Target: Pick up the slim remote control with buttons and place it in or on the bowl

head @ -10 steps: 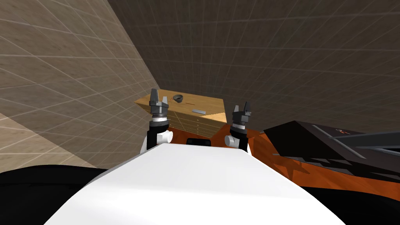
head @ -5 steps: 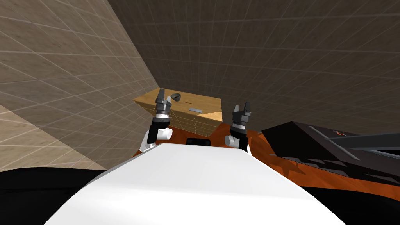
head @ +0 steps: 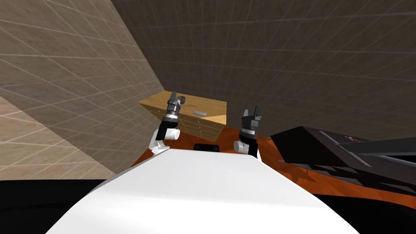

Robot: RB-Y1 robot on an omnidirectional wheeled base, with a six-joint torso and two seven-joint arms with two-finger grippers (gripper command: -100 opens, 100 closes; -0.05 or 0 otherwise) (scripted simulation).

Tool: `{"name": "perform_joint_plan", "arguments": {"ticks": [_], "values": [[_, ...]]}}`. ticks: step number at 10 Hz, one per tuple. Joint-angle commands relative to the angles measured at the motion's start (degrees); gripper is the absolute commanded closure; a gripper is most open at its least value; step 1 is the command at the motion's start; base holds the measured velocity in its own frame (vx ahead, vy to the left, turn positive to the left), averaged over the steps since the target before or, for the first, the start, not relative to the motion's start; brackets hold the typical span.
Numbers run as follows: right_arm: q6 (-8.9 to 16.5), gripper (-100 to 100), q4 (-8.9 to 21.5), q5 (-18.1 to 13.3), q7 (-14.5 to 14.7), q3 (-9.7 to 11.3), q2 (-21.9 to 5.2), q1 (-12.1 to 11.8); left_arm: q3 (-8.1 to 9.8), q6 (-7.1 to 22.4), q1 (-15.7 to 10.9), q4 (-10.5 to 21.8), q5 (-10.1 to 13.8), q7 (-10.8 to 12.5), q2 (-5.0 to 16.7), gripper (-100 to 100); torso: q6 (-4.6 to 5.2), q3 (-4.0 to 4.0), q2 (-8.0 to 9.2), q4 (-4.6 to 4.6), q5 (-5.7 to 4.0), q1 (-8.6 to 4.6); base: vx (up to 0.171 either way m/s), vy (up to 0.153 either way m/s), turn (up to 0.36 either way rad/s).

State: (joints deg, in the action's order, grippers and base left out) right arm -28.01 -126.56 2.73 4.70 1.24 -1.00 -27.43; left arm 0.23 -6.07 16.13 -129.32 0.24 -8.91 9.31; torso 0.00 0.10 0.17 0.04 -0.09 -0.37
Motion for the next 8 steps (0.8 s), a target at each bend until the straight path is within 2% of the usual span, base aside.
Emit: {"name": "perform_joint_plan", "arguments": {"ticks": [1,2,3,4,5,7,8], "values": [[0.0,0,0.0,0.0,0.0,0.0,0.0,0.0,0.44,2.9,-2.7,1.6,0.7,-0.5,0.7,-100,0.0,0.0,0.0,0.0,0.0,0.0,-0.048,-0.137,0.031],[0.0,0,0.0,0.0,0.0,0.0,0.0,0.0,0.44,4.2,-2.7,1.6,0.7,-0.5,0.7,-100,0.0,-0.01,-0.02,0.0,-0.02,-0.14,-0.035,-0.125,0.025],[0.0,0,0.0,0.0,0.0,0.0,0.0,0.0,0.98,6.3,-5.2,3.5,1.3,-0.8,1.2,-100,0.0,-0.03,-0.06,-0.01,-0.02,-0.11,-0.049,-0.117,0.024],[0.0,0,0.0,0.0,0.0,0.0,0.0,0.0,0.98,7.8,-5.4,3.5,1.3,-0.8,1.2,-100,0.01,-0.03,-0.04,-0.01,-0.02,-0.09,-0.04,-0.105,0.017],[0.0,0,0.0,0.0,0.0,0.0,0.0,0.0,1.54,9.7,-7.7,5.5,2.0,-1.2,1.6,-100,0.0,-0.03,-0.06,-0.01,-0.01,-0.05,-0.041,-0.138,0.021],[0.0,0,0.0,0.0,0.0,0.0,0.0,0.0,1.54,11.5,-8.3,5.5,2.0,-1.2,1.6,-100,0.0,-0.07,-0.13,-0.02,-0.03,-0.09,-0.009,-0.086,0.014],[0.0,0,0.0,0.0,0.0,0.0,0.0,0.0,2.13,14.0,-10.9,7.6,2.6,-1.6,2.0,-100,-0.01,-0.1,-0.18,-0.04,0.02,0.13,-0.022,-0.07,0.019]]}}
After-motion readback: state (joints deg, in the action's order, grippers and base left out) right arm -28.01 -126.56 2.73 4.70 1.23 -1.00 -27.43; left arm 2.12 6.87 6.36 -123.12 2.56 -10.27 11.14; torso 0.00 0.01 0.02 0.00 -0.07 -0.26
